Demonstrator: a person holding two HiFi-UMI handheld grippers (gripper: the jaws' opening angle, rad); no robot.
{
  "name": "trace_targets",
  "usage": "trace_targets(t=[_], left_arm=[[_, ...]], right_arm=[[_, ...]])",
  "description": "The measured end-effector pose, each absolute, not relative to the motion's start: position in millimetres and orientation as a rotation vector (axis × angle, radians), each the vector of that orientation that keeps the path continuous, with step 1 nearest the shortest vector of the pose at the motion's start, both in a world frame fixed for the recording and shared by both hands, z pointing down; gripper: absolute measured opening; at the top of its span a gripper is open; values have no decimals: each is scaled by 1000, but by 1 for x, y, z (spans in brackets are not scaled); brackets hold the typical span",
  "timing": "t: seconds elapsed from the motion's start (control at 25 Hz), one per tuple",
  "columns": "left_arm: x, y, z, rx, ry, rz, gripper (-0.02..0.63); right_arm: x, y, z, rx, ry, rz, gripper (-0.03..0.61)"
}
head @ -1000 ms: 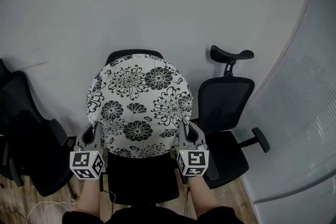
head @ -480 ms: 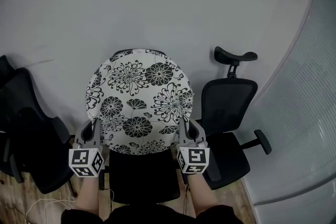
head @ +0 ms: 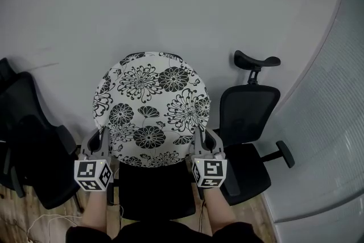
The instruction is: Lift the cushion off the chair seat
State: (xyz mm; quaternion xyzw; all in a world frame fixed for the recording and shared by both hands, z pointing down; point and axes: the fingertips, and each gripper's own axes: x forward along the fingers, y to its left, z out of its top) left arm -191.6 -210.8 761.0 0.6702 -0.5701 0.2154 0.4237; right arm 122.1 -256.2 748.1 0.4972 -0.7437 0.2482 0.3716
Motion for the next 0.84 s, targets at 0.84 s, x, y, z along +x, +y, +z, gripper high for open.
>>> trace_targets(t=[0.84], left_arm=[[-193,-212,768,1690,-1425,531,28]], right_arm=[[122,-255,753,1273,-1900,615,35]])
